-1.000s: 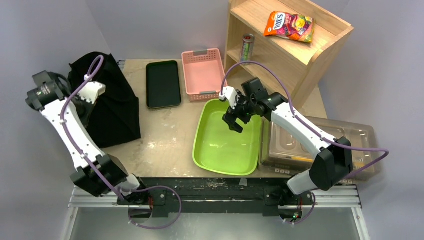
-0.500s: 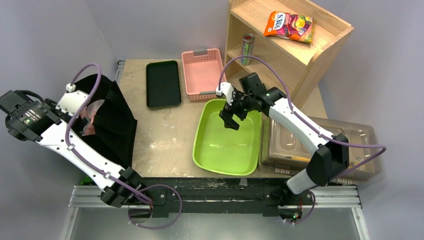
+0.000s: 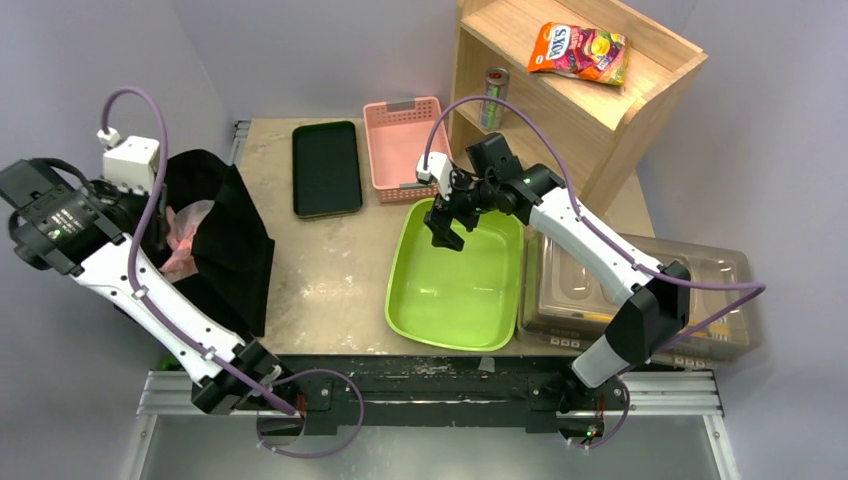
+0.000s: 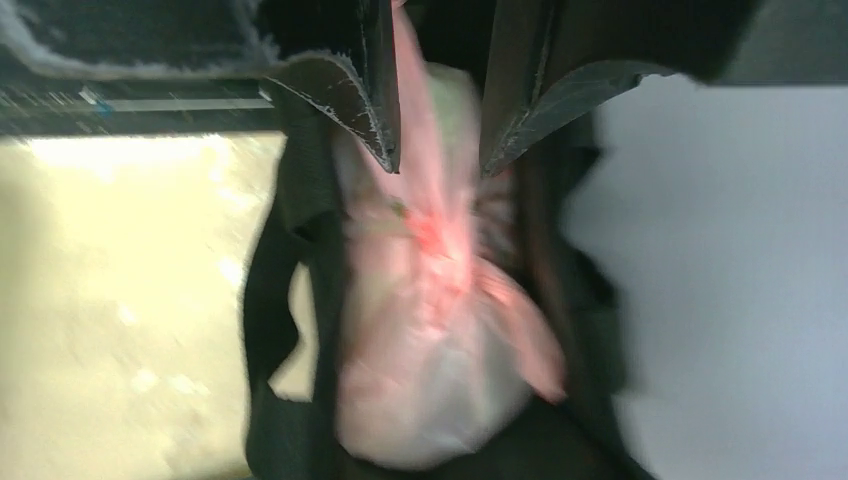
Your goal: Untie the knot of the grocery bags and take out the mixed food
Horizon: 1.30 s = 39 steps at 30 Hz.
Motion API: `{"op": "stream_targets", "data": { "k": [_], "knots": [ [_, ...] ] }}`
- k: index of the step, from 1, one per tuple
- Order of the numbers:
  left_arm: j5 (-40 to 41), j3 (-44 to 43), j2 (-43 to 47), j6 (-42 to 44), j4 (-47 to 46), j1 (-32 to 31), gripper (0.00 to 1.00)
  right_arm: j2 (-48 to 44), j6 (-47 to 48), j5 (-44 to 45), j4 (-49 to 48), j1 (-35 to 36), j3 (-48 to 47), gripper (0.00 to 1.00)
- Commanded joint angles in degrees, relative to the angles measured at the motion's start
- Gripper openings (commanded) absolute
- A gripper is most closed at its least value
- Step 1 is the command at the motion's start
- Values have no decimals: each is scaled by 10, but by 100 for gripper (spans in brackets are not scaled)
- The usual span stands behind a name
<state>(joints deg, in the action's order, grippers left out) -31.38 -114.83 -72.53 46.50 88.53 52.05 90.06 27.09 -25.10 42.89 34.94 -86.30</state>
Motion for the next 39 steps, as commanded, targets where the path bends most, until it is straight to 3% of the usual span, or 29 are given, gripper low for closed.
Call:
{"op": "stream_targets", "data": {
  "k": [1, 5, 8, 11, 15, 20, 25, 27, 29, 32, 33, 39],
  "knots": [
    [38, 155, 51, -46, 60, -45, 31, -5, 0, -2, 6, 1, -17, 99],
    [146, 259, 76, -91, -31, -54, 24, -5, 0, -3, 11, 1, -18, 99],
    [209, 300, 75, -112, -72, -54, 27, -4, 0, -2, 15, 2, -20, 99],
    [244, 333, 78, -133, -110, -56, 55, -3, 1, -1, 19, 2, -20, 99],
    [248, 376, 86, -142, -168, -62, 83, -2, 2, 1, 24, 2, -20, 99],
    [227, 411, 51, -151, -221, -69, 89, 0, 0, 1, 26, 3, -17, 99],
    [156, 455, 20, -152, -273, -72, 91, 3, -2, 7, 26, 3, -22, 99],
    [151, 471, 10, -153, -285, -79, 86, 3, -2, 10, 25, 3, -22, 99],
    [139, 480, 5, -151, -286, -80, 71, 2, -1, 12, 25, 3, -21, 99],
    [140, 461, 28, -159, -280, -80, 13, -1, 0, 18, 25, 3, -20, 99],
    [144, 445, 39, -165, -272, -80, 1, -2, 0, 19, 23, 3, -18, 99],
    [152, 304, 76, -190, -213, -75, 0, -4, -5, 16, 19, 3, -12, 98]
  ]
}}
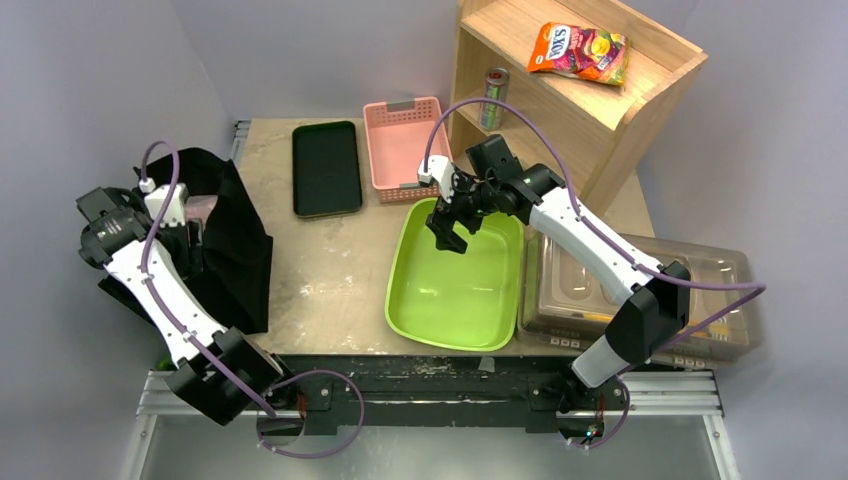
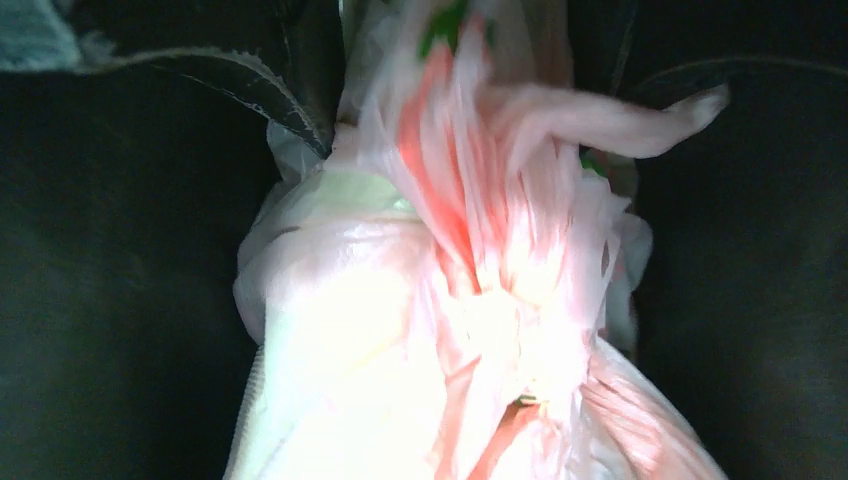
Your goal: Untie the knot of the grocery bags and take out the mixed food
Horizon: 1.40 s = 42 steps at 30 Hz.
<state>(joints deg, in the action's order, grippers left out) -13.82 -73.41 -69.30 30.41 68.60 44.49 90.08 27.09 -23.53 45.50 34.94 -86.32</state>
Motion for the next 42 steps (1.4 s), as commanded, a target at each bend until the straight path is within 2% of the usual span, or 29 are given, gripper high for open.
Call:
{"op": "stream_targets", "data": {
  "k": [1, 10, 19, 25, 29, 33, 37, 40, 42],
  "knots": [
    [-28, -144, 49, -34, -9, 3, 0, -4, -6, 0, -7, 3, -12, 98],
    [-66, -294, 53, -103, -13, 5, 0, 8, -6, -5, -9, 4, -23, 98],
    [-62, -412, 40, -172, -73, 5, 0, 7, -3, -9, -8, 4, -27, 98],
    [-85, -573, -25, -229, -75, 4, 0, 8, -3, -11, -10, 4, -29, 98],
    [-131, -648, -52, -280, -103, 3, 0, 6, -6, -12, -11, 3, -29, 98],
    [-231, -658, -54, -379, -180, -1, 0, 5, -6, -9, -12, 4, -31, 98],
    [-315, -623, -51, -487, -278, -46, 0, 4, -26, -10, -28, 3, -32, 99],
    [-327, -603, -57, -503, -299, -132, 0, 5, -55, 0, -34, 3, -37, 99],
    [-319, -568, -55, -499, -295, -213, 0, 5, -68, 1, -34, 2, -38, 99]
  ]
}}
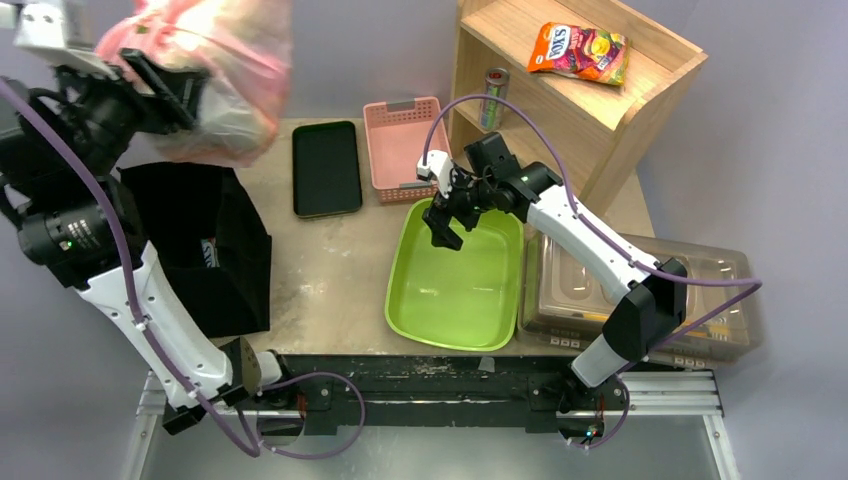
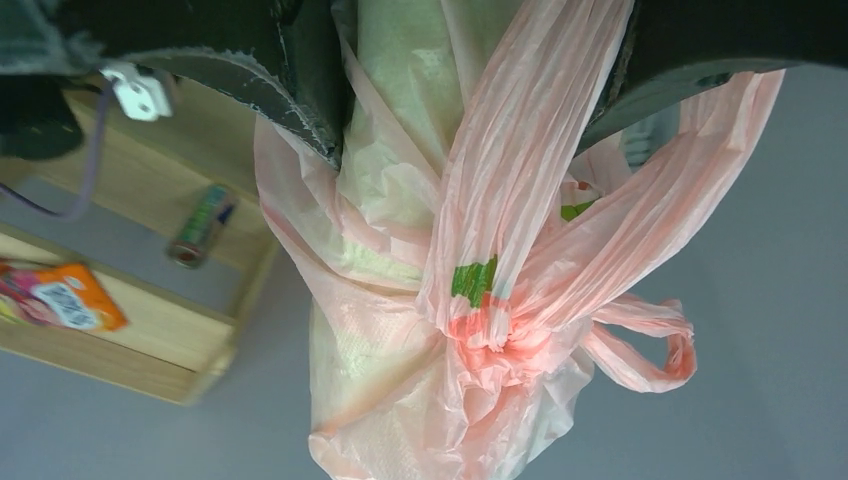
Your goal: Untie the knot of the grocery bags and take out the mixed food
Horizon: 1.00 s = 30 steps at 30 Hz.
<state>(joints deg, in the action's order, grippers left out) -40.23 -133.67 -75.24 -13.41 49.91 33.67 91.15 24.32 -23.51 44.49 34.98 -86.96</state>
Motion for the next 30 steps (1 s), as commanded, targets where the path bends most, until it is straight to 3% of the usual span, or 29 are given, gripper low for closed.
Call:
{"op": "stream_targets", "data": {
  "k": [1, 4, 7, 11, 22, 26, 30],
  "knots": [
    [-44, 55, 6, -45, -95, -143, 0, -6, -46, 0, -23, 2, -32, 99],
    [23, 149, 31, 30, -59, -252, 0, -8, -59, -3, -17, 2, -33, 99],
    [111, 281, 66, 96, -63, -324, 0, -19, -71, 1, -19, 0, -22, 99],
    [167, 396, 98, 105, -56, -349, 0, -38, -80, 1, -27, -1, 8, 99],
    [142, 690, 192, 209, -71, -394, 0, -21, -60, -18, -34, -1, 5, 99],
    [203, 801, 213, 256, -88, -432, 0, -4, -47, -24, -31, -1, -4, 99],
    [275, 852, 200, 249, -104, -441, 0, 23, -41, -34, -33, -1, -27, 99]
  ]
}}
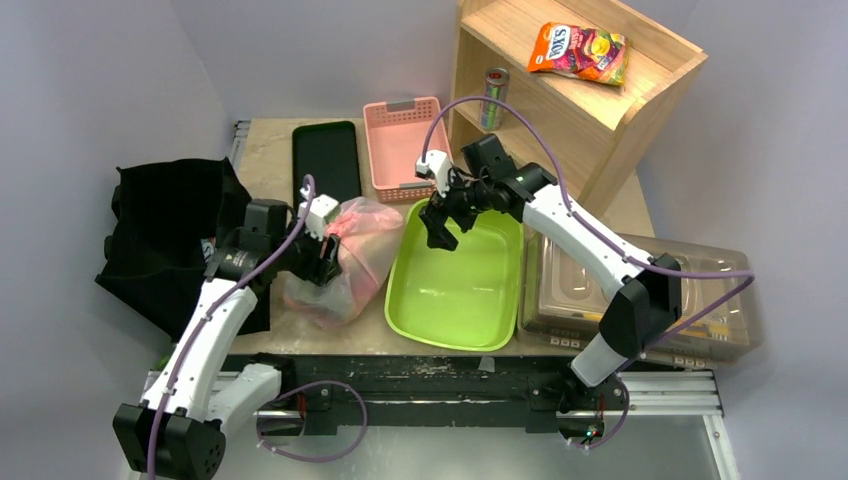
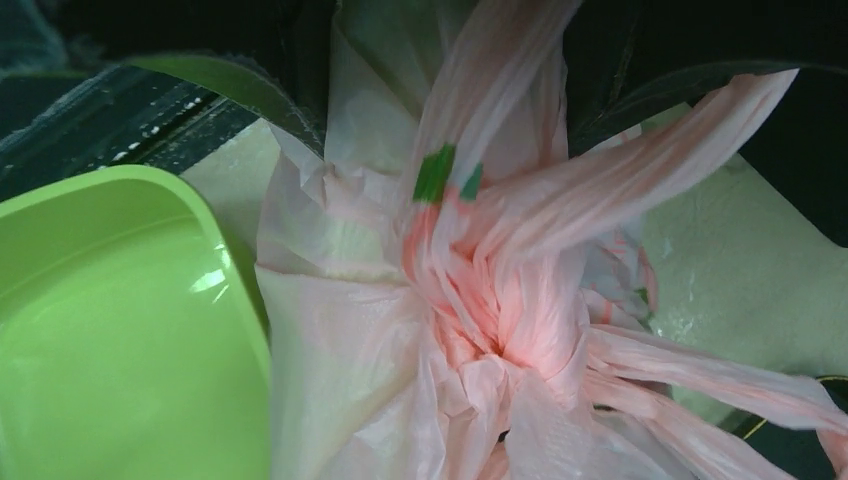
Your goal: Untie the knot of the grocery bags and take out the mixed food
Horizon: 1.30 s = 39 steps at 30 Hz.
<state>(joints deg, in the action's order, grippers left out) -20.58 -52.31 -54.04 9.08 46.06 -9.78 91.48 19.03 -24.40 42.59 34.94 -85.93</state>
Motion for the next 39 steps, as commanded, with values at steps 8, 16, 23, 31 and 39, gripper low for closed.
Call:
{"op": "stream_targets", "data": {
  "k": [8, 16, 23, 31, 39],
  "knots": [
    [348, 57, 25, -22, -77, -72, 0, 48, 12, -41, -23, 4, -65, 98],
    [61, 19, 31, 74, 42, -99, 60, 70, 17, -52, -32, 16, -81, 98],
    [-78, -155, -8, 106, 195, -59, 100, 78, 29, -67, -58, 39, -90, 98],
    [-194, -317, -59, 177, 289, 123, 98, 97, 48, -80, -130, 95, -100, 96],
    [-151, -323, -92, 126, 282, 189, 82, 164, -14, -75, -219, 151, -169, 90]
  ]
}}
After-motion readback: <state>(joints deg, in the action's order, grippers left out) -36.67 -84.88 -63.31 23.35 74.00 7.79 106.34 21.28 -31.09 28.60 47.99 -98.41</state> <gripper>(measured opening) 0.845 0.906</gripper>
